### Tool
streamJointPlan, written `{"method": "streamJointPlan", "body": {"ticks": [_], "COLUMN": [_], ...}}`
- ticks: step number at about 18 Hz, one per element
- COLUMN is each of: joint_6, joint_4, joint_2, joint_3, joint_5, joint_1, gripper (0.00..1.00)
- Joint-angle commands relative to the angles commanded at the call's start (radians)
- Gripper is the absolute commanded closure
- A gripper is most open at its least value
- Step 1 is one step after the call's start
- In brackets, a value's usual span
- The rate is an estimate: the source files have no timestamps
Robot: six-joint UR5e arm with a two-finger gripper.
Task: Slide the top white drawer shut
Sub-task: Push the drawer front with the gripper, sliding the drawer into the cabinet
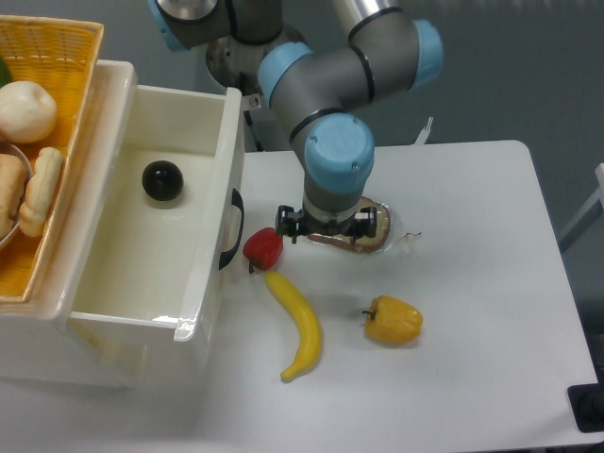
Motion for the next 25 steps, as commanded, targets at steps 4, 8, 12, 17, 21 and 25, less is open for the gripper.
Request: {"method": "streamJointPlan", "body": {"ticks": [4,8,12,17,21,25], "joint_6": [0.000,-0.002,0.000,0.002,0.005,-0.005], "joint_4": [0.000,0.000,-0.006,-0.006,-0.005,-0.006], "joint_2": [0.002,0.000,0.006,0.015,0.015,0.024], "joint_3": [-0.002,-0.002,0.000,0.000,0.002,0.000], "joint_5": [-0.035,-0.043,-0.042,-0.058,-0.065,-0.065], "joint_1": [-0.020,-0.025,-0.044,-0.067,-0.098,-0.143], "gripper": [0.00,0.00,0.00,0.00,0.00,0.00]}}
